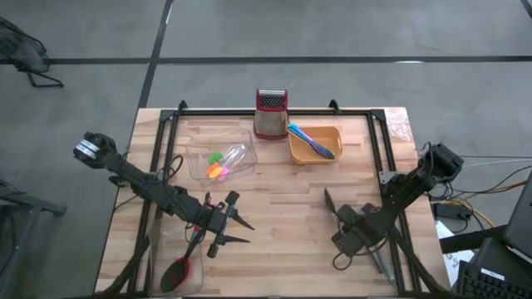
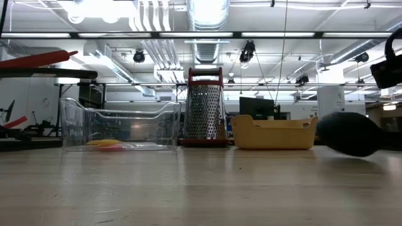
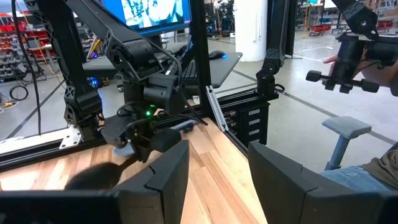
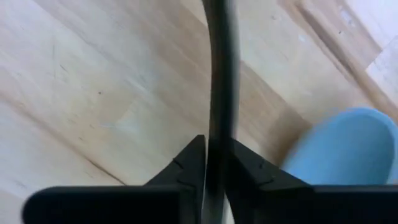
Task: Pick & Place Kitchen Items
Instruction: Put the black serving spoon into the bottom transparent bin
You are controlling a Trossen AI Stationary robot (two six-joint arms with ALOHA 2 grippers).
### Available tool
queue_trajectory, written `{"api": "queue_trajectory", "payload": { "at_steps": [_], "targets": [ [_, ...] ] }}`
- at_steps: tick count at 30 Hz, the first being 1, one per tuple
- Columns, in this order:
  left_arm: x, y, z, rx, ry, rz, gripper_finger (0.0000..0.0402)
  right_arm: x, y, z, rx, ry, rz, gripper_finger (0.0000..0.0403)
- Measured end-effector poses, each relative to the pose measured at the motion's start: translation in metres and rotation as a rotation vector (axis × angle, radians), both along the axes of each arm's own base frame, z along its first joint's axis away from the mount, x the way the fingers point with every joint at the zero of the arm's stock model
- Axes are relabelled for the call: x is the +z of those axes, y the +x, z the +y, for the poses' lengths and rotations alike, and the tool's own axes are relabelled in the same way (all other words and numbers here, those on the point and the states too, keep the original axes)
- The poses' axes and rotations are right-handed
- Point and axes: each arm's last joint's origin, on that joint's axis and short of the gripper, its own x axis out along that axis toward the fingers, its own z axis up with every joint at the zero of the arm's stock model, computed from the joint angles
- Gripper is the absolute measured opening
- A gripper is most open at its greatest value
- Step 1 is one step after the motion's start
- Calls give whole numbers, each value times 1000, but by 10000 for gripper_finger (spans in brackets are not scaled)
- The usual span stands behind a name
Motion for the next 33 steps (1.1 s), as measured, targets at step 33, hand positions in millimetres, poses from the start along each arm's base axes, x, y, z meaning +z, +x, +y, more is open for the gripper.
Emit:
{"api": "queue_trajectory", "payload": {
  "at_steps": [33],
  "targets": [
    [-5, -3, -5, -42, -75, 76, 172, 114, 83, 41, 482, -669, -840, 22]
  ]
}}
